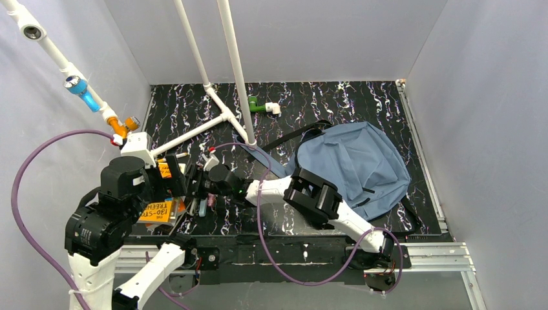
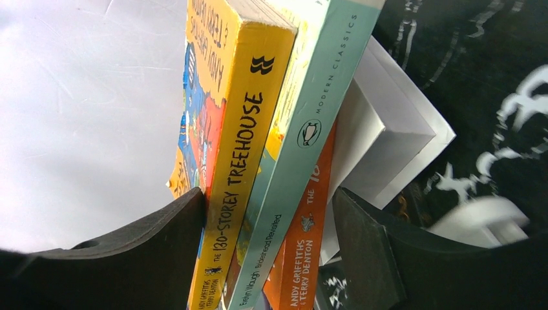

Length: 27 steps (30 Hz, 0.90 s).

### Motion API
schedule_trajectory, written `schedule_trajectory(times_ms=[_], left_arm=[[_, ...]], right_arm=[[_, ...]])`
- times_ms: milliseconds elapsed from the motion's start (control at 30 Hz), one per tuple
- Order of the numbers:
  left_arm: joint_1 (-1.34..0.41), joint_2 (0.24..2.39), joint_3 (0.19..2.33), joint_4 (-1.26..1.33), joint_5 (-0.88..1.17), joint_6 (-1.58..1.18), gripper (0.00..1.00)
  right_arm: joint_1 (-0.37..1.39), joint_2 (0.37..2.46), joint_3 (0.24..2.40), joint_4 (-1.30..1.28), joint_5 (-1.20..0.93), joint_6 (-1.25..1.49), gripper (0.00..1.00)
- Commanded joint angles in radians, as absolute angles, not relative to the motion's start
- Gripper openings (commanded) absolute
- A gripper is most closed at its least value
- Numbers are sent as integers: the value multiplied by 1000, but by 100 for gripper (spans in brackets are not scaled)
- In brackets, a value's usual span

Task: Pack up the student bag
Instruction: Adjust the book at the corner of the board.

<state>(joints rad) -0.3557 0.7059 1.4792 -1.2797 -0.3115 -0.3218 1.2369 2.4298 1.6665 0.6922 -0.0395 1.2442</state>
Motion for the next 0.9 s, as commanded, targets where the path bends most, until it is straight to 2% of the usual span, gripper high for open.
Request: schedule_trajectory(times_ms=[0,100,200,300,567,700,867], left_arm=[[-358,725,1466,-1269,-295,-323,99],[-357,724,1457,-1263,-285,-327,99],[-358,724,1451,-1260,-278,-327,99],[-358,720,1448,-1260,-278,-326,99],[-358,701,1392,-1232,-291,-315,99],[-357,695,1310,-1175,-273,-320,99],[-357,692,1316,-1167,-270,-333,99]], right_arm=[[1217,2294,1547,789,-11,1190,51],[1216,2287,1540,766,-23,1169,62],[1216,2288,1542,767,-36,1145,83],[1216,2270,1558,715,-32,1072,98],[1213,2209,1659,466,100,837,98],[1196,2222,1716,431,87,782,98],[1180,2282,1835,384,64,705,98]])
